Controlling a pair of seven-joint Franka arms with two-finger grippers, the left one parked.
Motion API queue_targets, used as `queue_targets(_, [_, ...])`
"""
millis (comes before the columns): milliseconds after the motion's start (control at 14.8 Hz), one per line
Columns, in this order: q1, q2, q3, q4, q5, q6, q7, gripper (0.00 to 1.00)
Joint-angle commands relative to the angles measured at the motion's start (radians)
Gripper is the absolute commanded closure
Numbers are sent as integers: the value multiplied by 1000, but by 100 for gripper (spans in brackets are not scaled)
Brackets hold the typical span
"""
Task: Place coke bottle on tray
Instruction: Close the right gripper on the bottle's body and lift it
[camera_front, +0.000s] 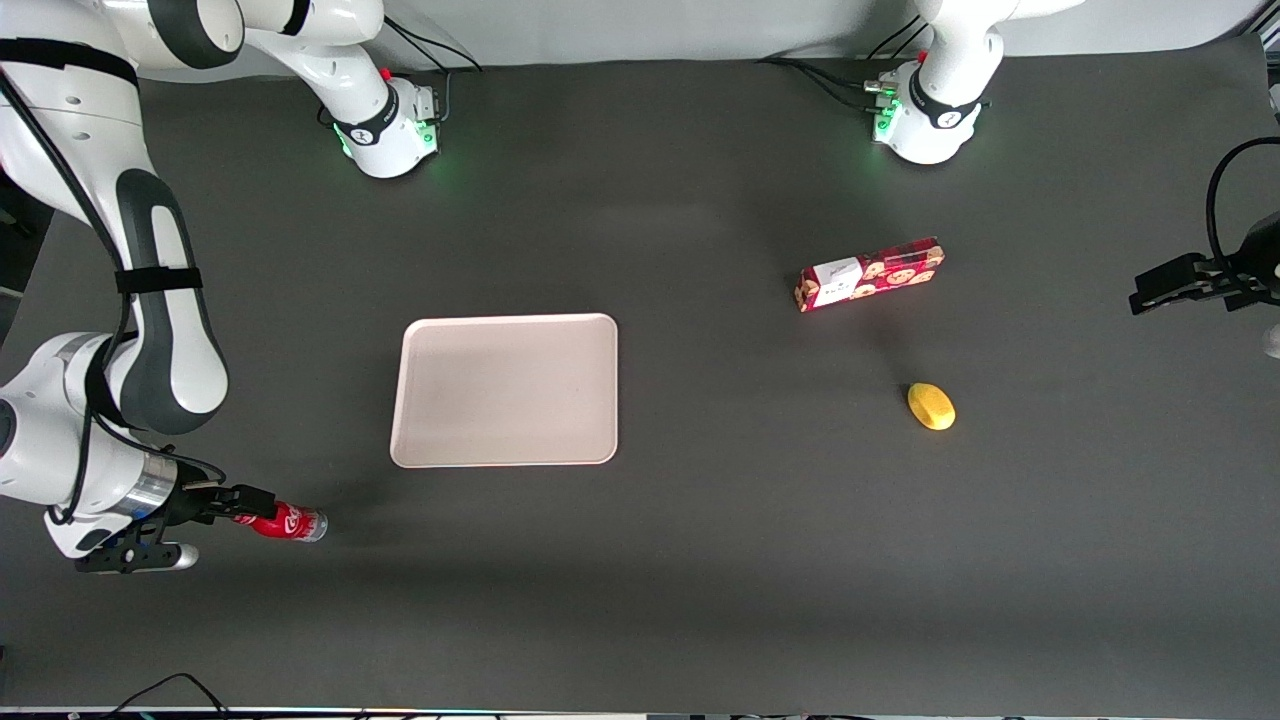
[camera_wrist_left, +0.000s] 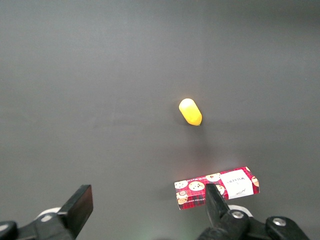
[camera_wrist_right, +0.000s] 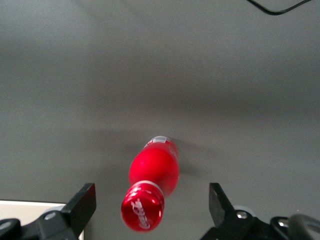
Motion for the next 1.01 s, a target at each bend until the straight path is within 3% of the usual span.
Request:
queue_targets(0, [8, 30, -5, 42, 13, 6, -27, 0])
queue_targets(473, [9, 30, -5, 42, 11, 6, -26, 4])
queue_targets(541, [9, 30, -5, 42, 10, 6, -29, 13])
queue_targets(676, [9, 30, -6, 42, 10, 6, -56, 47])
queue_targets(811, [8, 30, -8, 42, 11, 6, -101, 98])
queue_targets(946, [8, 28, -8, 42, 11, 6, -105, 100])
